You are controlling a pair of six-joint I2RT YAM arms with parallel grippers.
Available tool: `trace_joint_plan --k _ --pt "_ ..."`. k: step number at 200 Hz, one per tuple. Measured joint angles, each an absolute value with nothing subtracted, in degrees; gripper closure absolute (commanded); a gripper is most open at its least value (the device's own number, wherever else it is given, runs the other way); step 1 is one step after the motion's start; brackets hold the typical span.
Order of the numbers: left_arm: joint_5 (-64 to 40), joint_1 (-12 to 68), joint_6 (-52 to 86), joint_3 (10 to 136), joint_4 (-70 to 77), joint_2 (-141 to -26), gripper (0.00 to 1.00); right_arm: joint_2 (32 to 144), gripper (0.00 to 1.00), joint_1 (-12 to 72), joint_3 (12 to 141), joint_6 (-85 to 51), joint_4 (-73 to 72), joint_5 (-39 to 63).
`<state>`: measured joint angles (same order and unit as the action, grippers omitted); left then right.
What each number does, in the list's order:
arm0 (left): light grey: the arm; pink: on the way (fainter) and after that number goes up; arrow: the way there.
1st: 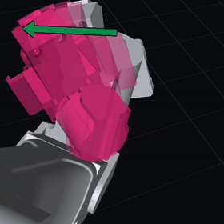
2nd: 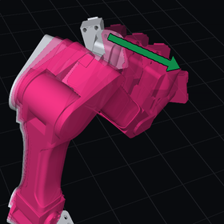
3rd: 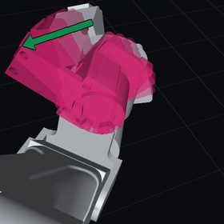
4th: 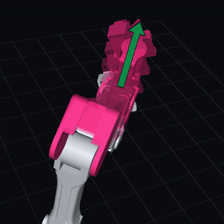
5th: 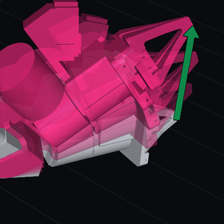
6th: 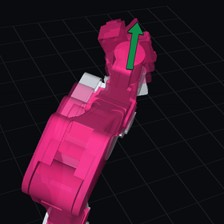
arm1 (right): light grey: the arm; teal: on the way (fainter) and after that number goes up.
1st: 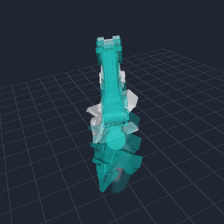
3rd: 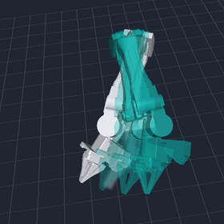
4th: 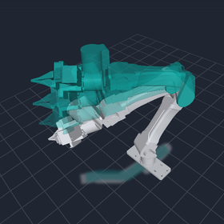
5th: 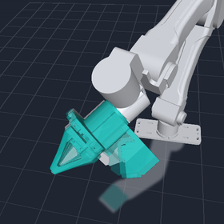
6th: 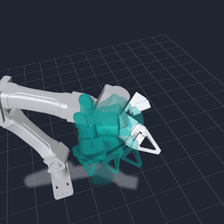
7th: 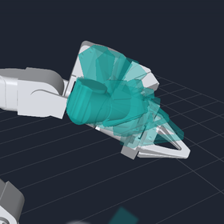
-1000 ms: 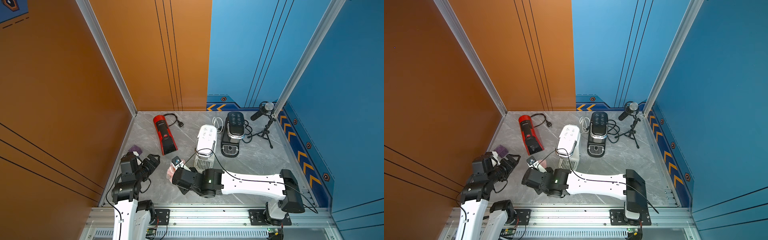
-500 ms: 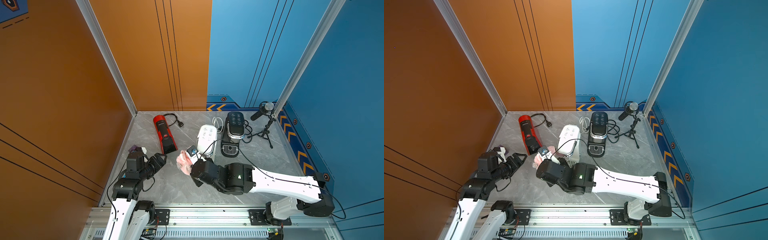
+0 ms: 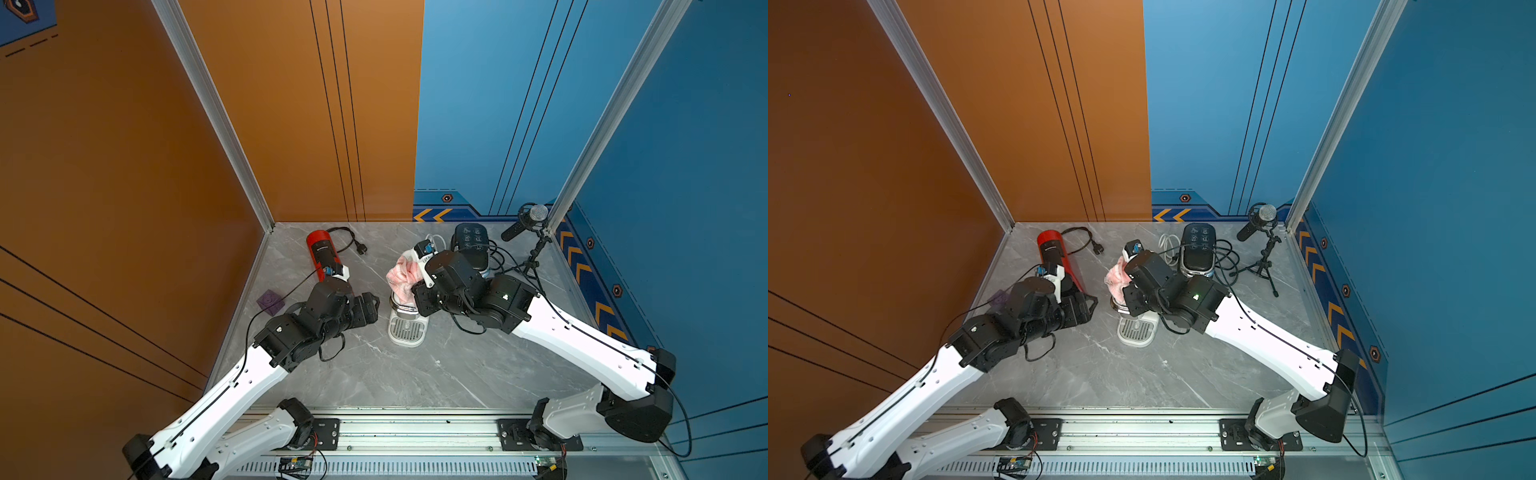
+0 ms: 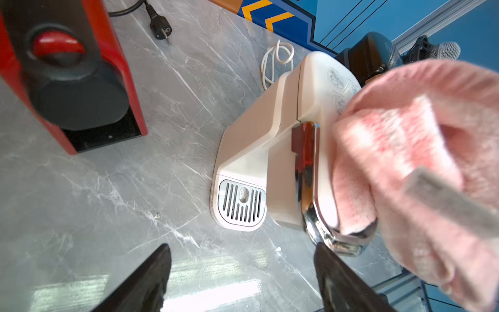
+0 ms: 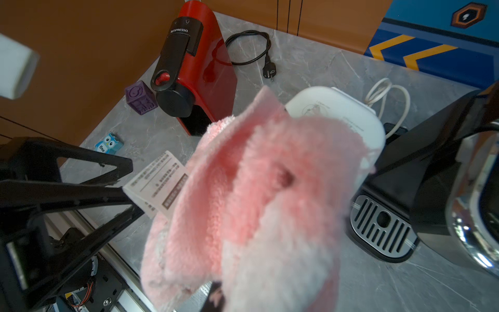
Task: Wipe the surface of a coffee machine
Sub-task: Pick up the cleaning item at the center of the board, then wipe the dirt from the surface of the coffee machine.
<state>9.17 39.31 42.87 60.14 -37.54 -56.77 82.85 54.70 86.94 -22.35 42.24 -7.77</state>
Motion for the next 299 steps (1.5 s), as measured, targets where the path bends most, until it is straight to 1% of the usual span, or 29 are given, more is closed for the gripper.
trace_joint_plan --k 28,73,135,153,173,203,222,235,269,299 --pt "13.4 40.4 41.5 63.4 -36.4 -62.7 0.15 83.4 1.00 51.1 84.2 -22.7 39.8 -3.9" --pt "16.1 40.5 40.7 64.2 -34.5 -63.9 0.15 84.2 1.00 46.6 83.3 -22.9 35.6 0.6" --pt "15.8 41.8 40.3 65.0 -30.8 -69.7 0.15 93.0 1.00 38.5 88.2 -21.1 27.1 2.8" --pt "15.6 42.2 40.3 64.8 -29.8 -69.6 0.15 92.2 1.00 38.4 86.2 -21.0 24.7 2.6" --pt "15.4 42.6 40.3 64.1 -28.5 -69.4 0.15 88.5 1.00 40.1 80.4 -21.3 20.2 0.7" --pt "14.8 42.8 40.3 63.7 -27.6 -69.3 0.15 80.4 1.00 46.2 72.7 -23.7 19.6 -3.6" --pt "14.7 42.9 40.3 63.6 -27.5 -69.3 0.15 77.1 1.00 50.1 70.4 -25.3 21.0 -4.8" --pt "14.7 42.9 40.3 63.3 -27.1 -69.2 0.15 76.4 1.00 51.1 70.1 -26.0 21.9 -5.3" --pt "14.5 42.9 40.4 62.3 -26.7 -68.3 0.15 78.5 1.00 48.9 72.5 -25.9 23.1 -4.5" --pt "14.5 42.9 40.3 61.7 -26.7 -67.5 0.15 84.7 1.00 43.3 77.9 -24.9 22.3 -4.0"
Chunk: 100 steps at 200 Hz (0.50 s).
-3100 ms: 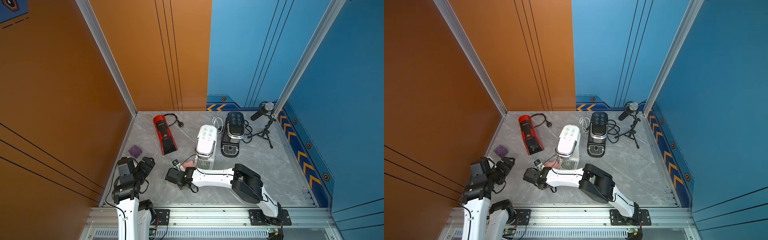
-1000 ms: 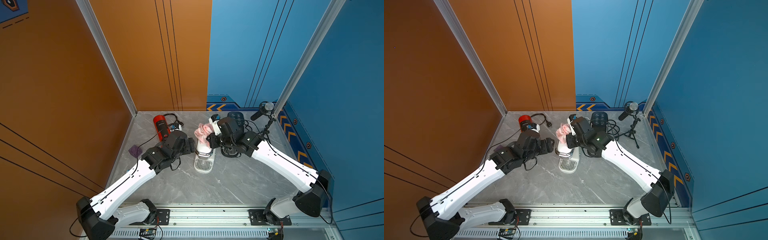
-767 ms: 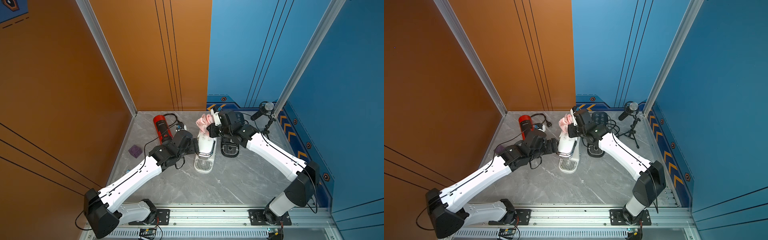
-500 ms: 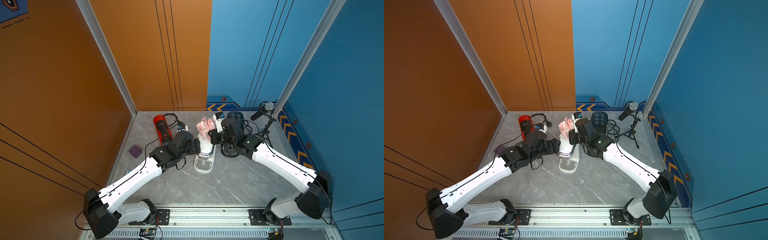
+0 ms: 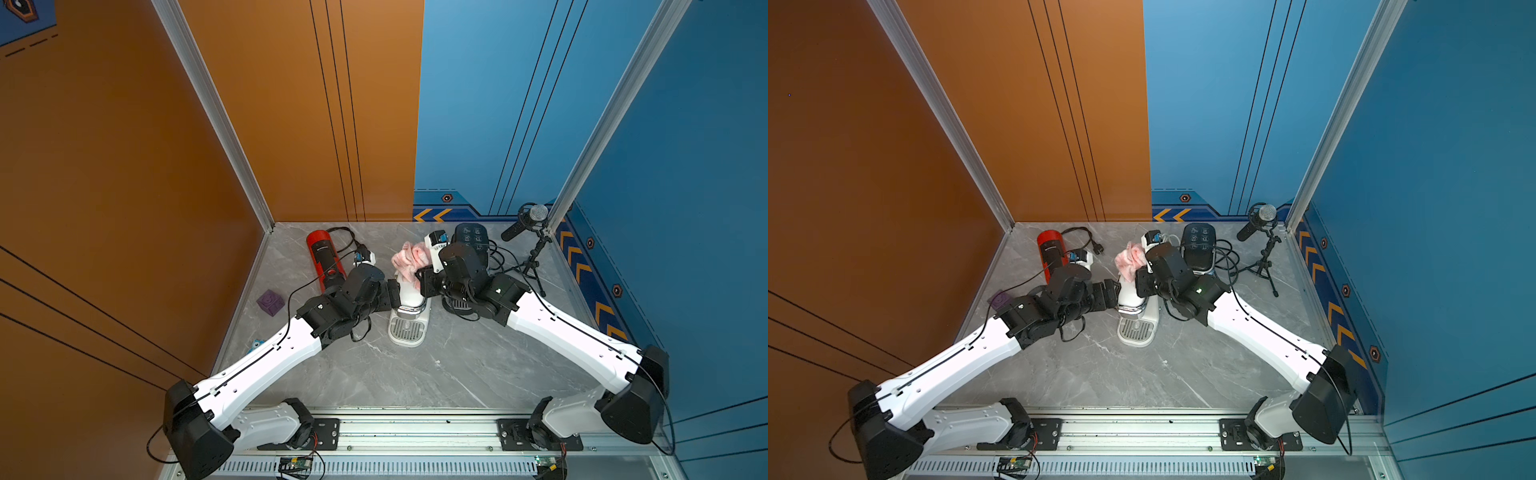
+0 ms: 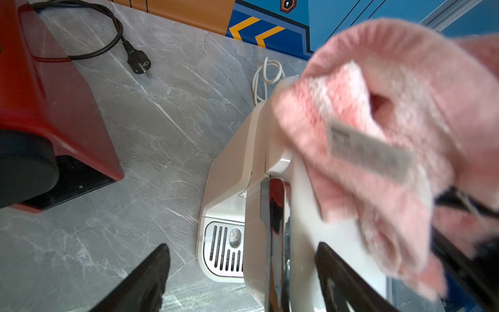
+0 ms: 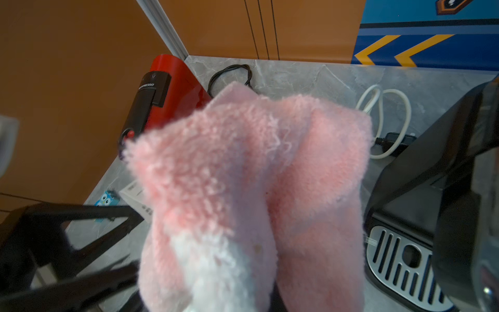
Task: Wipe the surface of a coffee machine
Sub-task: Wipe the dirt from the surface of the coffee machine.
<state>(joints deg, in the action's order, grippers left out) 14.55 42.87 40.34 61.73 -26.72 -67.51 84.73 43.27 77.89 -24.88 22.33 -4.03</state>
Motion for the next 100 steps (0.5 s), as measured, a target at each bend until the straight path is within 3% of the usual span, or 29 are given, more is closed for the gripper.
trace_joint_plan --k 49,100 --pt "14.5 42.9 40.3 61.5 -26.7 -66.9 0.15 87.9 1.00 38.1 78.0 -24.7 17.2 -3.0" --pt "14.4 41.5 40.3 60.8 -26.7 -66.6 0.15 79.0 1.00 45.9 69.1 -25.9 15.4 -8.4"
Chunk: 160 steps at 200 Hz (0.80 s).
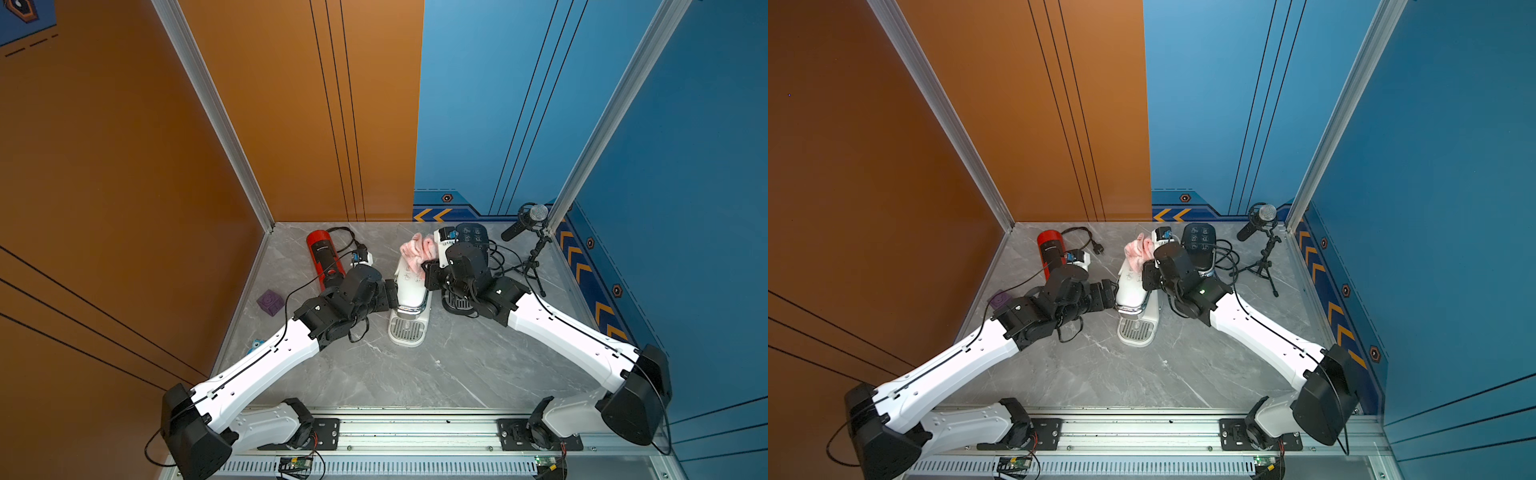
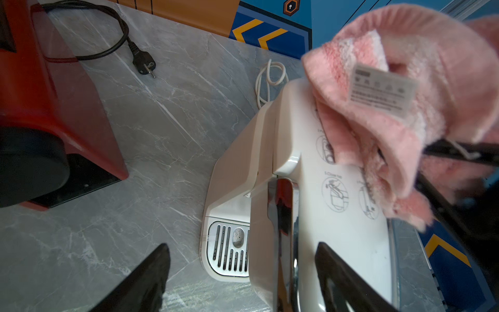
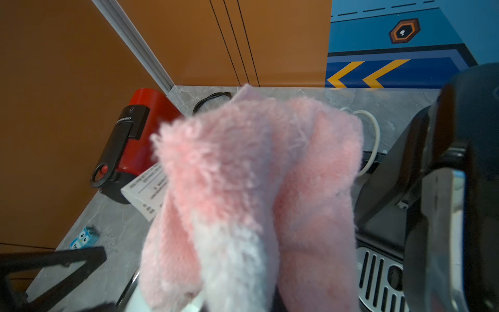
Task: Wipe the surface of a coffee machine
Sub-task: Wipe the dirt from the surface of the coffee machine.
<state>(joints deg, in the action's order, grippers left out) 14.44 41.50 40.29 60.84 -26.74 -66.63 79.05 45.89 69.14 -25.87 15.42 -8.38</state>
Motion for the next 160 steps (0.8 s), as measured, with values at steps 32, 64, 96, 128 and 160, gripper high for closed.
trace_joint_plan --k 32,64,96,128,160 --pt "13.0 39.6 40.1 59.0 -25.7 -65.4 0.09 75.2 1.00 52.6 68.0 -27.0 20.6 -12.2" --pt "12.1 37.9 39.8 56.7 -24.9 -64.2 0.03 76.7 1.00 53.5 71.9 -26.8 26.3 -13.9" --pt "11.1 36.9 39.0 54.5 -25.5 -64.4 0.01 82.3 1.00 51.8 78.9 -25.3 30.7 -13.7" --pt "9.3 36.2 38.7 52.9 -25.5 -64.3 0.01 88.3 1.00 48.4 84.6 -24.0 30.6 -13.5" --pt "7.2 36.0 38.2 52.0 -25.6 -63.2 0.01 90.3 1.00 45.9 86.1 -23.8 29.3 -12.9"
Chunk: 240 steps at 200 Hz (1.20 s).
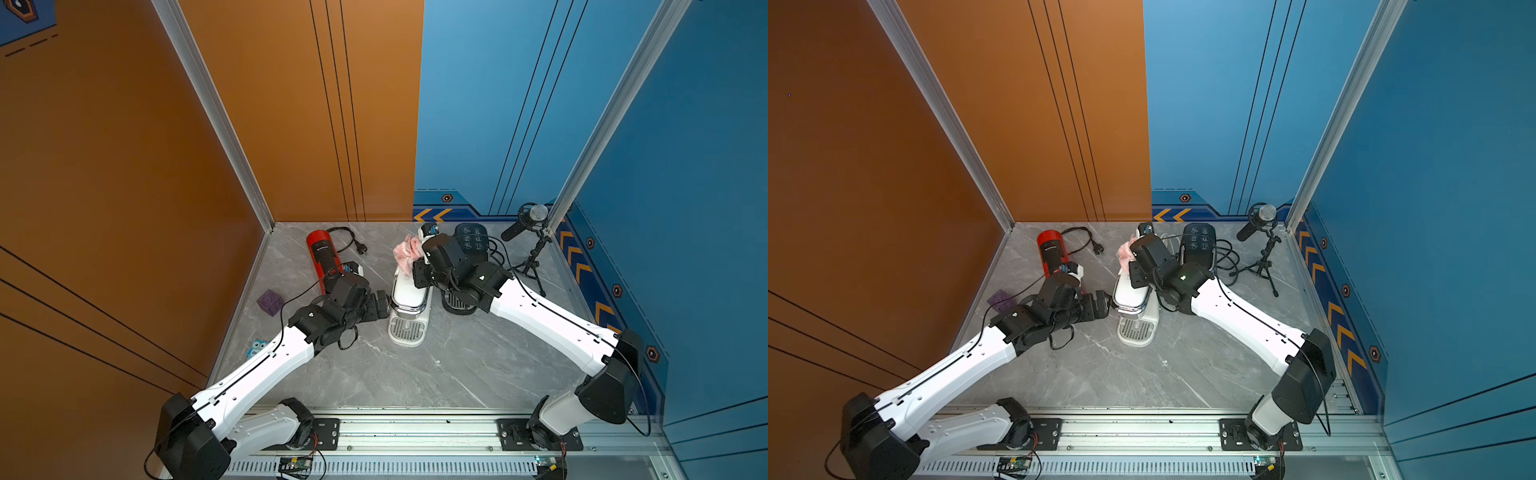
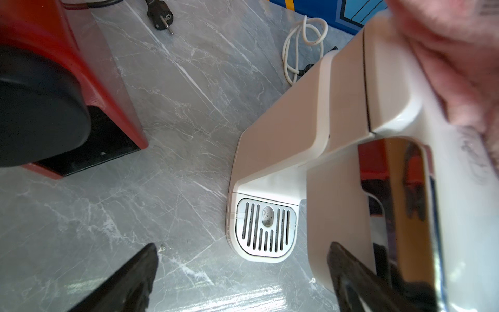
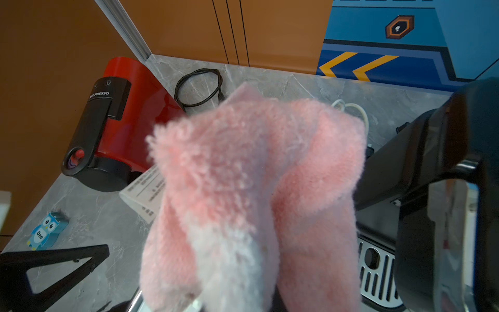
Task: Wipe the surface of a coffee machine
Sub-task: Wipe the dirt from the surface of the coffee machine.
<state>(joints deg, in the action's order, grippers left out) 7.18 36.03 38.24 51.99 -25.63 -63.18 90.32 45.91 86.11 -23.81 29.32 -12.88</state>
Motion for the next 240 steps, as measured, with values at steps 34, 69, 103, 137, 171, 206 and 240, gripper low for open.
trace_joint_plan --k 34,69,103,137,171,206,240 --pt "5.4 36.0 37.4 51.9 -25.7 -61.8 0.01 89.4 1.00 45.4 85.9 -23.9 29.8 -11.8" --pt "5.0 35.9 36.8 51.9 -25.7 -60.9 0.01 82.2 1.00 45.5 81.2 -24.7 33.5 -10.7" --pt "4.0 35.2 35.9 52.3 -26.0 -60.9 0.01 69.9 1.00 45.3 72.7 -27.3 34.5 -9.3" --pt "3.0 34.4 35.3 55.3 -26.8 -62.6 0.01 60.6 1.00 43.5 61.0 -32.2 30.9 -5.4" --pt "2.4 33.8 34.9 58.7 -27.0 -64.6 0.01 58.9 1.00 42.4 47.5 -37.8 23.3 -1.3" --pt "0.3 33.8 34.9 61.5 -26.6 -66.7 0.00 63.9 1.00 39.7 39.3 -43.3 11.4 3.6" --pt "-0.3 33.9 34.9 61.6 -26.6 -67.9 0.00 70.7 1.00 37.4 36.8 -47.7 0.3 7.8"
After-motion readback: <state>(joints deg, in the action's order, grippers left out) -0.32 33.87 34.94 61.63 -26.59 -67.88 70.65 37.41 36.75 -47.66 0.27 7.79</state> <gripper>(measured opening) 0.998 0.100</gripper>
